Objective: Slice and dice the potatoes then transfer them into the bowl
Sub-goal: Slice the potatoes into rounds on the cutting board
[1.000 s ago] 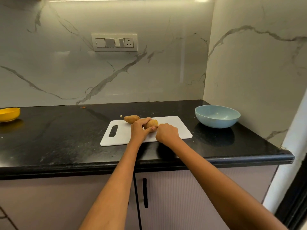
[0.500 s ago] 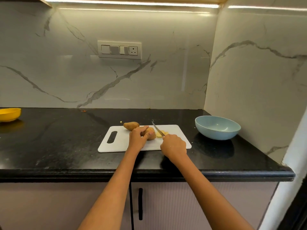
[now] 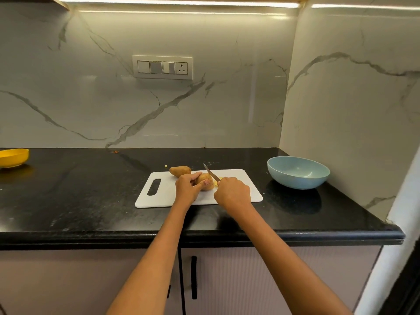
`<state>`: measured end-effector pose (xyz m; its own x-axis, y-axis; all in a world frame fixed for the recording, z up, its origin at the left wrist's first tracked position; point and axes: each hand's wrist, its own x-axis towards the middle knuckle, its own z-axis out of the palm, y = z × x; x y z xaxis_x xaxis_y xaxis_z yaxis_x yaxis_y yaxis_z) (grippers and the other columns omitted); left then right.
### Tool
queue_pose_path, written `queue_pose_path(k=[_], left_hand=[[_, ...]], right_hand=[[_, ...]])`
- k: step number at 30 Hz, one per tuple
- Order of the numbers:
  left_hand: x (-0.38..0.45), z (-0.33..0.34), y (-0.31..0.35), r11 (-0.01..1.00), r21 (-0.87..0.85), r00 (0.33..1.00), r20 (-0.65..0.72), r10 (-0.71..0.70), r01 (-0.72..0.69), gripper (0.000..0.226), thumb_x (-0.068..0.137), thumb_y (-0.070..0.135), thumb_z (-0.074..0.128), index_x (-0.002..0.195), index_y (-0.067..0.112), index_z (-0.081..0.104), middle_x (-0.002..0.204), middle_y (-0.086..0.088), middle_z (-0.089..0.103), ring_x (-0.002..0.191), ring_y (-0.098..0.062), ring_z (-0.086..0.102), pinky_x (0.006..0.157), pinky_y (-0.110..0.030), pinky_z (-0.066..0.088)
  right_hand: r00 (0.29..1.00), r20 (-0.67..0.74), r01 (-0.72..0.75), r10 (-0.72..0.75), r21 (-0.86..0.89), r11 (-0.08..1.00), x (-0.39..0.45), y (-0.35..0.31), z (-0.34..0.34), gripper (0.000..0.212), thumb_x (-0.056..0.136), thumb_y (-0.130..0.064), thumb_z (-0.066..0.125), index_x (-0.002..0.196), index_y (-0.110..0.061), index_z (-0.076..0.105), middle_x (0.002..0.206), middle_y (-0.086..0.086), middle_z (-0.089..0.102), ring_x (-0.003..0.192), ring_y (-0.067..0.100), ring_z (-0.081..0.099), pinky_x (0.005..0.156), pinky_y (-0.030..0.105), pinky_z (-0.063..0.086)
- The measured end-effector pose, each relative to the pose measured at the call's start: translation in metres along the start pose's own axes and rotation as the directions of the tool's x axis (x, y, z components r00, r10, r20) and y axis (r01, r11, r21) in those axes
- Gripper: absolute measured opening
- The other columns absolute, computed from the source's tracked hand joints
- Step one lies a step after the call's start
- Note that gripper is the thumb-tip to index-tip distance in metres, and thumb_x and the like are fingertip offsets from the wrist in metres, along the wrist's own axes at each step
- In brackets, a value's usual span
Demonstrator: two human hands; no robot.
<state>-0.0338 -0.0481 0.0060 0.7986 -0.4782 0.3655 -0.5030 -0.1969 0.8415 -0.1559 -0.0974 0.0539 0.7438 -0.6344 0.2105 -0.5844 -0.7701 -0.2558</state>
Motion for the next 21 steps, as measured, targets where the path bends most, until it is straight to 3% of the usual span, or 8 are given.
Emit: queue_pose_path(k=[21], left_hand=[[-0.002, -0.001, 0.001, 0.999, -0.042, 1.000, 0.008, 0.016, -0.016, 0.045, 0.081, 0.009, 0.069, 0.123, 0.000, 0.057, 0.123, -0.017, 0.059, 0.115, -0.028, 0.054, 0.100, -0.032, 0.044]], right_hand=[[0.999, -0.018, 0.027, -0.028, -0.087, 0.996, 0.007, -0.015, 0.008, 0.026, 0.099, -0.017, 0.041, 0.120, -0.008, 0.055, 0.117, 0.009, 0.060, 0.105, 0.022, 0.058, 0.085, 0.027, 0.044]])
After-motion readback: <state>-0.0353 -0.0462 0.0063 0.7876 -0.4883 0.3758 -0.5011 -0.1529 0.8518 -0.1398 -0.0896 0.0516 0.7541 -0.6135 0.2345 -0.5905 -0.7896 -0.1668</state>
